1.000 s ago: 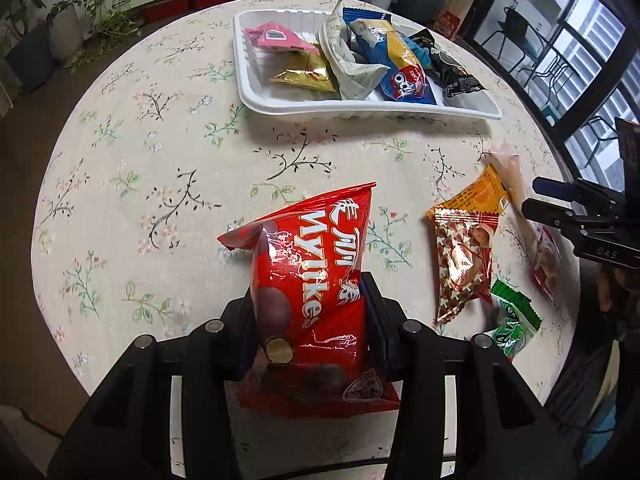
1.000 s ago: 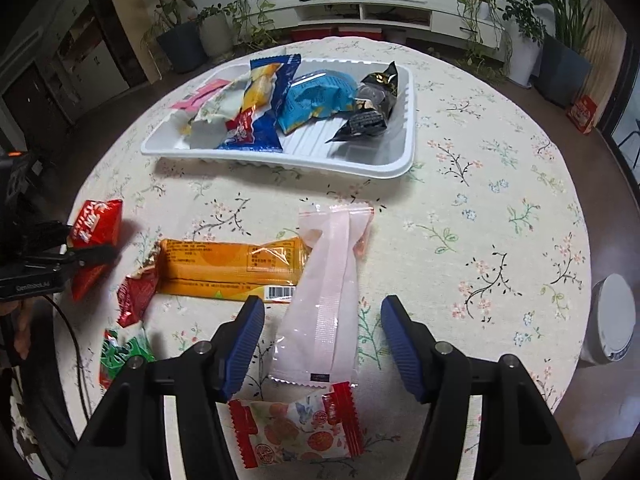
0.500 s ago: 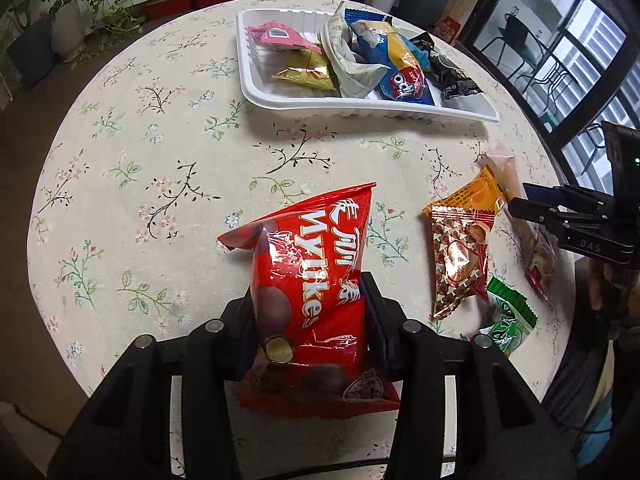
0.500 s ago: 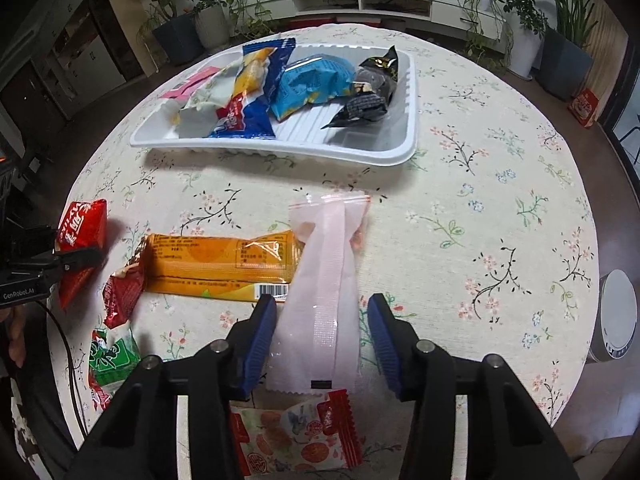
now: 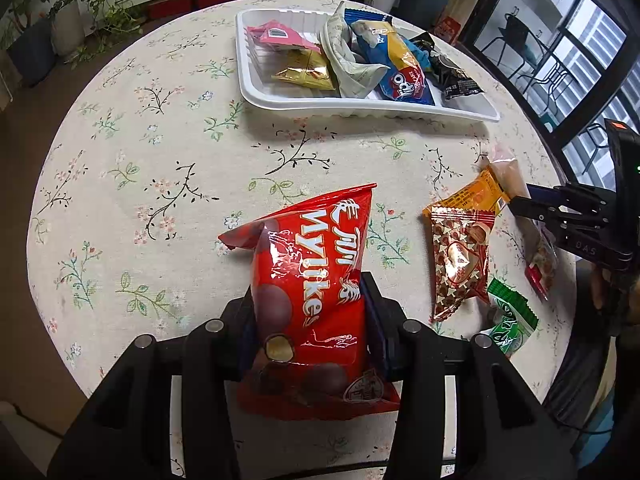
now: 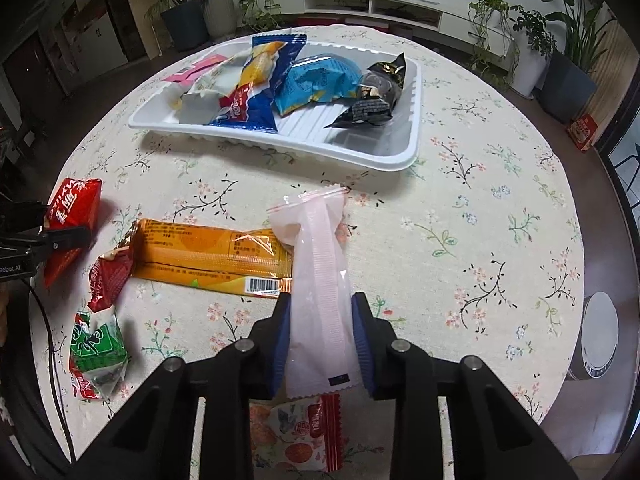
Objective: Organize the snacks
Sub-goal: 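Carry the red bag and pink-white bag over the white tray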
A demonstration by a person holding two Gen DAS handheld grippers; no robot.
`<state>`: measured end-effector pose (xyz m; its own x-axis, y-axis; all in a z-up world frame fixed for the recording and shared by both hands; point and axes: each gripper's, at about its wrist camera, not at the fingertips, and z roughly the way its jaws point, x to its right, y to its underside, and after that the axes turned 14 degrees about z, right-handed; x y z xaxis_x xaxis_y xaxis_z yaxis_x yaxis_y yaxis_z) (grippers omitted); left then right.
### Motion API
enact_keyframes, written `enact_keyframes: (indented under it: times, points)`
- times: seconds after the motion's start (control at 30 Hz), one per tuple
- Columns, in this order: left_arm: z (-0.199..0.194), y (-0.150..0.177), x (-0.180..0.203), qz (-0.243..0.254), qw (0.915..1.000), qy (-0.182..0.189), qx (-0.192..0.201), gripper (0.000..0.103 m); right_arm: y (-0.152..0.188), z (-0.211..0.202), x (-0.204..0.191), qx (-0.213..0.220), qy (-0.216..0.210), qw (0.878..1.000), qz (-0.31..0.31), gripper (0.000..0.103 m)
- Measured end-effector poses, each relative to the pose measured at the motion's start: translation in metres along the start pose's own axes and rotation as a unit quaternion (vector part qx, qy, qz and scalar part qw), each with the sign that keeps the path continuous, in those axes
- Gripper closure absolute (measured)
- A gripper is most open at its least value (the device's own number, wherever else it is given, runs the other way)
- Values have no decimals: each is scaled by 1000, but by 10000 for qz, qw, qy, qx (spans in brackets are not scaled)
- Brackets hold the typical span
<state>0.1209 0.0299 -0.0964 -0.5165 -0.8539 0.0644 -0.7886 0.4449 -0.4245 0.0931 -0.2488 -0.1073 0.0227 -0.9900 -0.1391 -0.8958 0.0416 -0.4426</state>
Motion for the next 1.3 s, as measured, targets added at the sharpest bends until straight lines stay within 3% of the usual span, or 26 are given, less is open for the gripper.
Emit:
enact_keyframes:
  times: [0.4, 0.83, 1.07, 1.3]
  points:
    - [-2, 3, -1, -69, 10000, 36, 55, 62, 4, -13, 10, 142, -267, 9990, 333, 75]
    - [-26, -9, -11, -346, 9974, 461, 433, 63, -13, -56, 28, 458, -909, 9919, 762, 75]
    - [-56, -46, -31, -483, 9925, 669, 905, 63, -45, -75, 40, 628, -1342, 9834, 1049, 75]
    - [-72, -104, -55, -526, 9849, 1003, 1313, 63, -99, -95, 37, 858, -1936, 9698, 1211, 75]
